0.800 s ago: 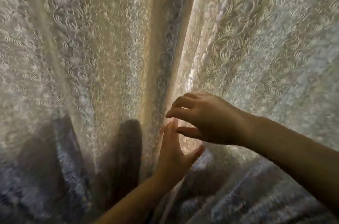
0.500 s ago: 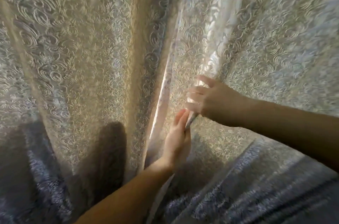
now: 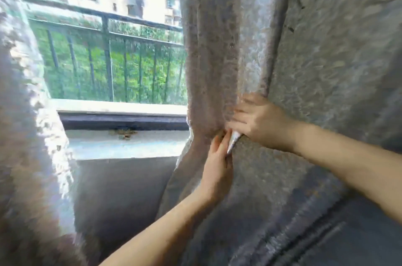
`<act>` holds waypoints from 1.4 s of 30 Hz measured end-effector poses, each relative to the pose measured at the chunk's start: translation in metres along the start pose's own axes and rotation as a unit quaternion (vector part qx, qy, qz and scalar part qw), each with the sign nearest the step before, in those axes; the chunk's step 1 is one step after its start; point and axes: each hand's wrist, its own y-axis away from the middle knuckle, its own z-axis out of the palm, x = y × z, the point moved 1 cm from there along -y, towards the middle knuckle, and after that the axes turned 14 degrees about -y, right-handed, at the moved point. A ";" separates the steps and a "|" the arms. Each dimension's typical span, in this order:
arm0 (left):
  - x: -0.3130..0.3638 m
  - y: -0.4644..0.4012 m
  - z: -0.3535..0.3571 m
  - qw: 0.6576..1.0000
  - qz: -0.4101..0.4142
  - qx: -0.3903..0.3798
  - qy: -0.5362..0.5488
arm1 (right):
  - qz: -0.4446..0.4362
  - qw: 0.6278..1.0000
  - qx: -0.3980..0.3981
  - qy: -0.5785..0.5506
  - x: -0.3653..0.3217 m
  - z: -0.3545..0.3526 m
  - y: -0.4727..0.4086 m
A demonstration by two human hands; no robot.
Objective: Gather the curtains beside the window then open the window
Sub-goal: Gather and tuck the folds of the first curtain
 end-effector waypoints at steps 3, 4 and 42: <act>0.040 -0.022 0.062 1.000 0.008 0.016 0.006 | 0.029 1.000 -0.002 -0.003 0.044 0.014 0.055; 0.053 -0.030 0.081 1.000 0.011 0.019 0.004 | 0.037 0.999 0.002 -0.008 0.058 0.018 0.072; 0.389 -0.216 0.682 0.962 0.144 -0.203 0.112 | 0.412 0.901 -0.129 -0.050 0.432 0.155 0.637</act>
